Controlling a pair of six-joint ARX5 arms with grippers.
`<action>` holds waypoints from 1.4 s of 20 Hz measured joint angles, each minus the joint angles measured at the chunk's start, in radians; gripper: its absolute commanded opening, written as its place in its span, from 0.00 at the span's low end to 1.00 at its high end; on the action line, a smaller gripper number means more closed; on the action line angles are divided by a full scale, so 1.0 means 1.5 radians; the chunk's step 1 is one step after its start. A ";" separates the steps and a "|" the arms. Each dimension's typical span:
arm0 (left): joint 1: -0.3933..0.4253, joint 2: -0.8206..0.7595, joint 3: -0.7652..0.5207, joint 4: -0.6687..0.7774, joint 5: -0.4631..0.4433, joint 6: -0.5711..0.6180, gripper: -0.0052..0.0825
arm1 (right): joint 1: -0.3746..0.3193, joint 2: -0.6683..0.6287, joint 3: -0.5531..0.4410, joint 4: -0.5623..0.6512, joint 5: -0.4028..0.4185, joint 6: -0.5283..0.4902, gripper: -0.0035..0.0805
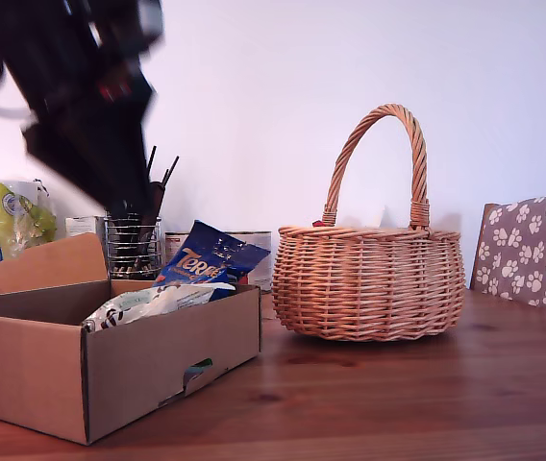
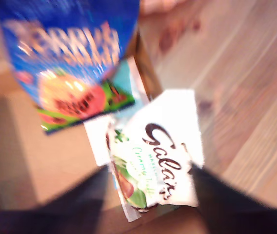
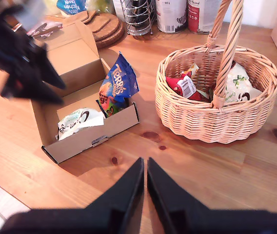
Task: Move the bags of Easter eggs from the cardboard box on the left into the woven basket on the right side.
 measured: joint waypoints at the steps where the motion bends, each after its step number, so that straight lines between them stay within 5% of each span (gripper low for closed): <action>1: 0.000 0.021 0.000 0.002 0.000 0.000 0.87 | 0.000 0.001 0.000 0.000 0.000 0.000 0.03; 18: 0.021 0.202 0.003 0.058 -0.005 0.000 0.86 | 0.000 0.000 0.000 0.000 0.000 0.000 0.03; 24: 0.026 0.202 0.003 0.063 -0.028 0.011 0.46 | 0.000 0.001 0.000 0.000 0.000 0.000 0.03; 28: 0.029 0.202 0.003 0.066 -0.028 0.016 0.42 | 0.000 0.001 0.000 0.000 0.000 0.000 0.03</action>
